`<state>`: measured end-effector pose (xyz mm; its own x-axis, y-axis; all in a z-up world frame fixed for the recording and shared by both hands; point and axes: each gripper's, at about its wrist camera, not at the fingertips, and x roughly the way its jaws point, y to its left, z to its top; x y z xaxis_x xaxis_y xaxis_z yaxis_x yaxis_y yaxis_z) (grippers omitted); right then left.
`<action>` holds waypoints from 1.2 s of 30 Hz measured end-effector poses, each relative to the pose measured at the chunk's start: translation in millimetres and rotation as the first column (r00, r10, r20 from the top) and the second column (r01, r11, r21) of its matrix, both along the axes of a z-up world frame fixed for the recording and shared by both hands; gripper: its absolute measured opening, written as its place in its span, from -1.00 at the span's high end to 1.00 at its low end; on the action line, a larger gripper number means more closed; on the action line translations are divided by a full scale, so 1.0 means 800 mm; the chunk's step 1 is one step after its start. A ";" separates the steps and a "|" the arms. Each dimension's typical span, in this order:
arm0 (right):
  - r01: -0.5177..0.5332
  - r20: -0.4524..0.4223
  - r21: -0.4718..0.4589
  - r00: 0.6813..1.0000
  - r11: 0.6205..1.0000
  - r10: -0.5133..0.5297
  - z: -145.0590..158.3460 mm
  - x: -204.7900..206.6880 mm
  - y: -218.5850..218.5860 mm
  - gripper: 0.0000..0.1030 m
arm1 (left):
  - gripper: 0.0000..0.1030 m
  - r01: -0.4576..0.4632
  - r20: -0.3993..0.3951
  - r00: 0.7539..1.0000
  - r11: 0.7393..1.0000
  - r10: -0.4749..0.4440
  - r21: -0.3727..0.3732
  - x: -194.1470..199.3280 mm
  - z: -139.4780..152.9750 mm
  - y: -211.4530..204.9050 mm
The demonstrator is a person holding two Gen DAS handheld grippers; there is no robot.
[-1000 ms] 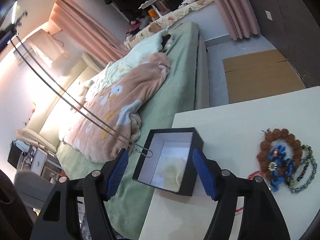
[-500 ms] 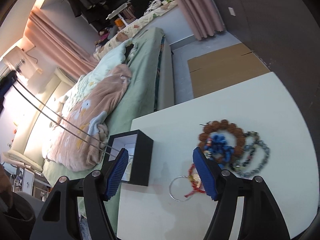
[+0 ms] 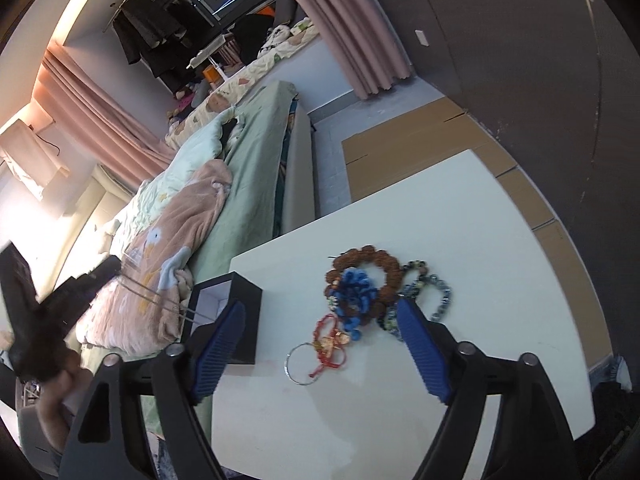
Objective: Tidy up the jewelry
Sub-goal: 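Grasp the red cord bracelet with gold charm using the left tool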
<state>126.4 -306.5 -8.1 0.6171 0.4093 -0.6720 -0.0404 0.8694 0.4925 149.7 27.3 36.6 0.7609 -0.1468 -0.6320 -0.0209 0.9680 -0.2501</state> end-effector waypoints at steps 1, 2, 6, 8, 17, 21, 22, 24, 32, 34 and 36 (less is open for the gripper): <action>0.004 -0.001 -0.002 1.000 1.000 -0.004 -0.001 -0.002 -0.004 -0.55 | -0.15 -0.010 0.003 1.000 1.000 0.010 0.000 -0.003 -0.008 0.001; 0.007 -0.003 -0.005 1.000 1.000 -0.007 -0.002 -0.003 -0.005 -0.57 | -0.15 -0.017 0.001 1.000 1.000 0.017 -0.001 -0.004 -0.016 0.001; 0.018 -0.023 -0.026 1.000 0.999 -0.019 -0.010 -0.009 -0.014 -0.58 | -0.16 -0.032 -0.055 0.998 0.999 0.031 -0.016 -0.003 -0.056 0.005; 0.026 -0.027 -0.026 0.999 0.999 -0.026 -0.011 -0.011 -0.020 -0.60 | -0.16 -0.015 -0.072 0.997 1.000 0.013 -0.027 -0.003 -0.063 0.001; 0.079 -0.055 -0.046 0.995 0.996 -0.081 -0.020 -0.014 -0.042 -0.64 | -0.25 0.093 -0.084 0.992 0.995 -0.095 -0.026 -0.012 -0.074 -0.051; 0.096 -0.074 -0.061 0.992 0.993 -0.101 -0.026 -0.014 -0.049 -0.64 | -0.25 0.169 -0.109 0.979 0.985 -0.170 -0.022 -0.015 -0.086 -0.086; 0.099 -0.082 -0.061 0.991 0.993 -0.104 -0.028 -0.014 -0.052 -0.64 | -0.25 0.186 -0.117 0.975 0.982 -0.187 -0.022 -0.015 -0.089 -0.093; 0.101 -0.097 -0.062 0.990 0.993 -0.107 -0.033 -0.014 -0.055 -0.64 | -0.25 0.224 -0.138 0.964 0.974 -0.226 -0.030 -0.016 -0.097 -0.109; 0.108 -0.119 -0.059 0.986 0.992 -0.115 -0.041 -0.017 -0.066 -0.63 | -0.25 0.303 -0.234 0.926 0.953 -0.296 -0.007 -0.013 -0.137 -0.157; 0.113 -0.127 -0.062 0.985 0.992 -0.120 -0.042 -0.018 -0.069 -0.63 | -0.25 0.312 -0.258 0.917 0.950 -0.303 -0.010 -0.012 -0.146 -0.162; 0.115 -0.126 -0.056 0.985 0.992 -0.122 -0.043 -0.020 -0.072 -0.63 | -0.25 0.308 -0.270 0.914 0.951 -0.303 -0.026 -0.010 -0.154 -0.163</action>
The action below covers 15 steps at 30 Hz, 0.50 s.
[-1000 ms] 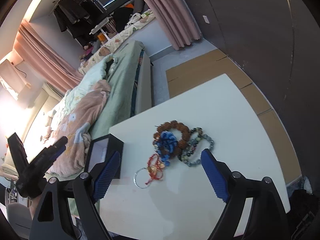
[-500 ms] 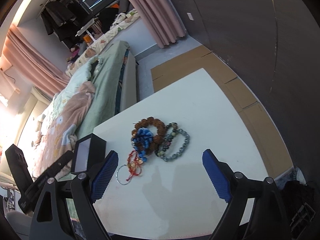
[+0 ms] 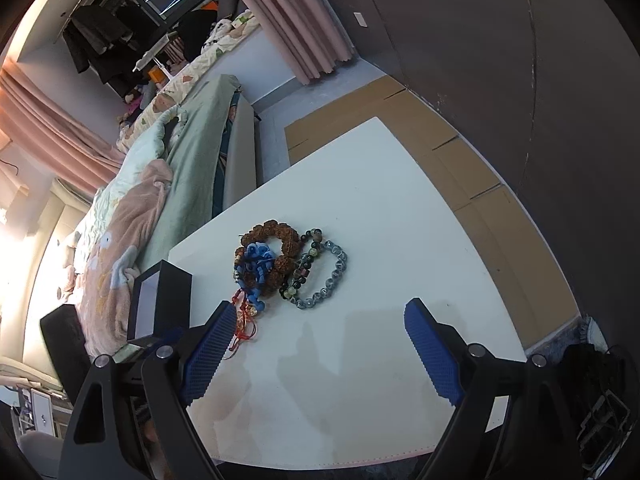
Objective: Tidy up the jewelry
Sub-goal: 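Grasp the red cord bracelet with gold charm using the left tool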
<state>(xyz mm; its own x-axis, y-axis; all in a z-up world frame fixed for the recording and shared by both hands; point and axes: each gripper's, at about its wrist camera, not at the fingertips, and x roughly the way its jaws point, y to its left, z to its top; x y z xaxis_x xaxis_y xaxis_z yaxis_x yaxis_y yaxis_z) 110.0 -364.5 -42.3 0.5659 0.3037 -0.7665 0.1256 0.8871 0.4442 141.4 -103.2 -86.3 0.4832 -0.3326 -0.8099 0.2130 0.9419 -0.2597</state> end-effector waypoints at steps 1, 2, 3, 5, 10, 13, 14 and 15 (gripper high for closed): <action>0.001 0.002 -0.002 1.000 1.000 -0.001 0.001 -0.001 -0.001 -0.63 | -0.24 -0.005 -0.007 1.000 1.000 0.005 -0.007 0.001 -0.003 0.000; 0.004 0.005 -0.005 1.000 1.000 -0.004 0.001 -0.003 -0.002 -0.63 | -0.17 -0.009 -0.017 1.000 1.000 0.009 -0.012 0.003 -0.006 -0.001; 0.005 0.005 -0.005 1.000 1.000 -0.005 0.001 -0.003 -0.003 -0.63 | -0.11 -0.009 -0.028 1.000 1.000 0.009 -0.019 0.005 -0.010 -0.002; 0.006 0.000 0.003 1.000 1.000 -0.006 -0.001 -0.004 -0.005 -0.54 | 0.19 -0.011 -0.046 0.999 1.000 0.010 -0.023 0.008 -0.017 -0.004; -0.006 -0.008 0.018 1.000 1.000 0.007 -0.004 -0.003 -0.002 -0.48 | 0.32 -0.041 -0.079 0.996 0.999 0.041 0.000 0.015 -0.034 -0.007; -0.009 -0.004 0.022 1.000 1.000 0.009 -0.003 -0.004 -0.002 -0.48 | 0.32 -0.054 -0.085 0.995 0.999 0.054 0.007 0.017 -0.040 -0.008; -0.010 -0.003 0.024 1.000 1.000 0.010 -0.003 -0.004 -0.002 -0.48 | 0.32 -0.057 -0.087 0.995 0.998 0.058 0.011 0.018 -0.041 -0.008; -0.010 -0.002 0.025 1.000 1.000 0.010 -0.003 -0.004 -0.002 -0.48 | 0.33 -0.062 -0.089 0.994 0.998 0.062 0.010 0.020 -0.043 -0.008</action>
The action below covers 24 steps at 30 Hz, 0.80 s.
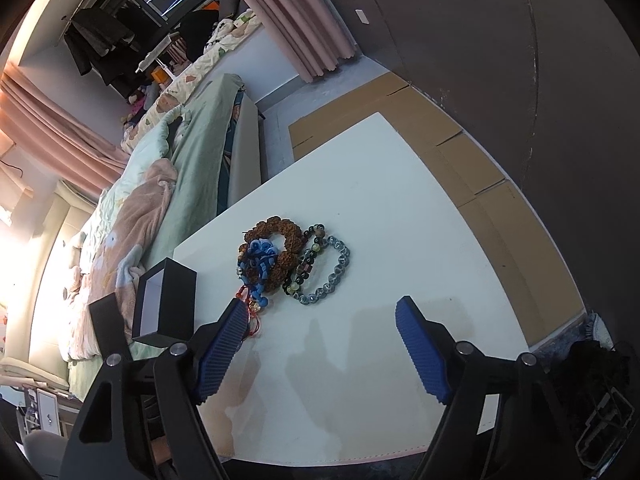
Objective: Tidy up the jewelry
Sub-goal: 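Grasp the red cord bracelet with gold charm using the left tool, then drop the red bracelet in the box with the left tool while the right tool grasps the blue bracelet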
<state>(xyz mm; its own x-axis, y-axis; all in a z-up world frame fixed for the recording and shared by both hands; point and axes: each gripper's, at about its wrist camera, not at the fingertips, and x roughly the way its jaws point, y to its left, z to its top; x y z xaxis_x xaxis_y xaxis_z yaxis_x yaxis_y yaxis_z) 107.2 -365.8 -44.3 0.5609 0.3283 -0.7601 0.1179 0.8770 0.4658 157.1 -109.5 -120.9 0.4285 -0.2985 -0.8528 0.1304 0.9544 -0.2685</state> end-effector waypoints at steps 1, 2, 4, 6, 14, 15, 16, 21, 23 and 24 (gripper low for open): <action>0.000 0.000 -0.001 1.000 1.000 0.000 0.000 0.000 0.000 -0.48 | 0.43 -0.005 0.005 1.000 1.000 0.005 0.004 0.001 0.000 0.000; -0.001 0.000 0.000 1.000 1.000 0.001 0.000 0.000 0.000 -0.48 | 0.61 -0.009 0.006 1.000 1.000 0.009 0.011 0.002 0.000 0.000; -0.004 0.000 -0.004 1.000 1.000 0.004 0.000 0.001 0.001 -0.48 | 0.76 -0.019 -0.001 1.000 1.000 0.019 0.008 0.005 -0.002 0.002; -0.006 -0.002 -0.008 1.000 1.000 0.006 0.000 0.002 0.003 -0.47 | 0.84 -0.020 0.003 1.000 1.000 0.020 0.008 0.006 0.000 0.002; -0.018 -0.018 -0.003 1.000 1.000 0.018 -0.008 0.012 0.012 -0.29 | 0.85 -0.001 0.045 0.999 0.999 0.003 -0.036 0.002 0.026 0.009; -0.024 -0.019 0.002 1.000 1.000 0.024 -0.010 0.015 0.016 -0.28 | 0.85 -0.002 0.054 0.999 0.999 0.005 -0.046 0.001 0.031 0.012; -0.030 -0.021 0.006 0.999 1.000 0.030 -0.011 0.017 0.020 -0.25 | 0.85 -0.004 0.061 0.998 0.999 0.007 -0.054 0.000 0.035 0.015; -0.071 -0.030 0.037 0.997 0.997 0.072 -0.019 0.031 0.044 -0.04 | 0.85 -0.013 0.100 0.995 0.995 0.023 -0.098 0.001 0.059 0.034; -0.084 -0.035 0.046 0.996 0.995 0.085 -0.022 0.037 0.054 0.08 | 0.85 -0.018 0.108 0.994 0.993 0.031 -0.116 0.005 0.066 0.042; -0.088 -0.034 0.053 0.995 0.995 0.089 -0.023 0.040 0.058 0.10 | 0.85 -0.021 0.113 0.993 0.992 0.036 -0.127 0.006 0.070 0.047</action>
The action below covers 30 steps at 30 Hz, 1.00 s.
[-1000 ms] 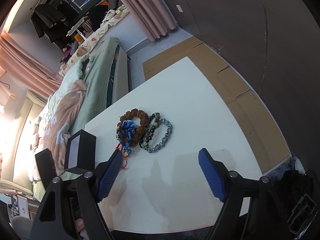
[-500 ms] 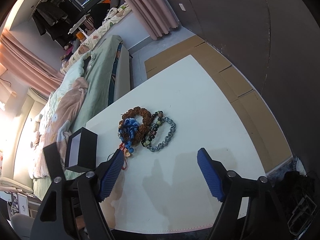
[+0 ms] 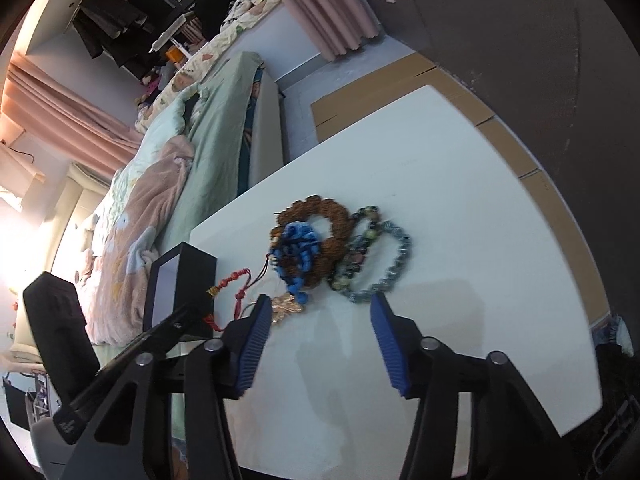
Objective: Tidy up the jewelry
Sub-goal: 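Drop the red bracelet in the box with the left tool while the right tool grasps the blue bracelet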
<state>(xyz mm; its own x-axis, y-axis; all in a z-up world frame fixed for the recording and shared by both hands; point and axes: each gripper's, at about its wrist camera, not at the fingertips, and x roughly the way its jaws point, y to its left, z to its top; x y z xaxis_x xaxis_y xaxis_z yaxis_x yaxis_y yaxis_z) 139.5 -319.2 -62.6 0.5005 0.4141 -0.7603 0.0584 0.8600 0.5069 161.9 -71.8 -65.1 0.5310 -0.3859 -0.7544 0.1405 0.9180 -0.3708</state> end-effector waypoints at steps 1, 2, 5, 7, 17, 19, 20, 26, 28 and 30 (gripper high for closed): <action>-0.003 0.002 0.009 1.000 1.000 0.003 -0.001 0.004 0.004 0.14 | 0.85 -0.004 0.007 1.000 1.000 0.004 -0.010 0.001 0.004 0.005; -0.007 0.004 0.012 1.000 1.000 0.007 -0.002 0.007 0.009 0.18 | 0.85 -0.010 0.015 1.000 1.000 0.010 -0.014 0.001 0.009 0.009; -0.024 0.015 0.016 1.000 1.000 0.023 -0.001 0.018 0.022 0.24 | 0.85 -0.031 0.041 0.999 0.999 0.032 -0.026 0.003 0.021 0.025; -0.032 0.029 0.028 0.999 0.999 0.031 0.002 0.024 0.029 0.24 | 0.85 -0.042 0.056 0.997 0.999 0.043 -0.031 0.003 0.028 0.035; -0.081 -0.002 0.001 0.997 0.997 0.081 -0.012 0.069 0.068 0.38 | 0.85 -0.079 0.073 0.994 0.995 0.083 -0.057 0.020 0.040 0.077; -0.085 -0.013 -0.029 0.996 0.996 0.085 -0.016 0.075 0.077 0.38 | 0.85 -0.089 0.075 0.993 0.994 0.093 -0.065 0.022 0.043 0.087; -0.088 -0.020 -0.042 0.996 0.995 0.087 -0.018 0.078 0.082 0.38 | 0.85 -0.092 0.075 0.992 0.993 0.097 -0.069 0.023 0.043 0.091; -0.102 -0.063 -0.096 0.993 0.990 0.096 -0.034 0.092 0.101 0.54 | 0.85 -0.123 0.077 0.989 0.989 0.129 -0.085 0.033 0.046 0.120; -0.103 -0.076 -0.106 0.993 0.989 0.095 -0.038 0.096 0.105 0.81 | 0.85 -0.127 0.074 0.988 0.988 0.133 -0.088 0.033 0.046 0.125; -0.099 -0.077 -0.094 0.993 0.991 0.091 -0.038 0.096 0.104 0.82 | 0.85 -0.131 0.072 0.988 0.987 0.138 -0.092 0.033 0.046 0.130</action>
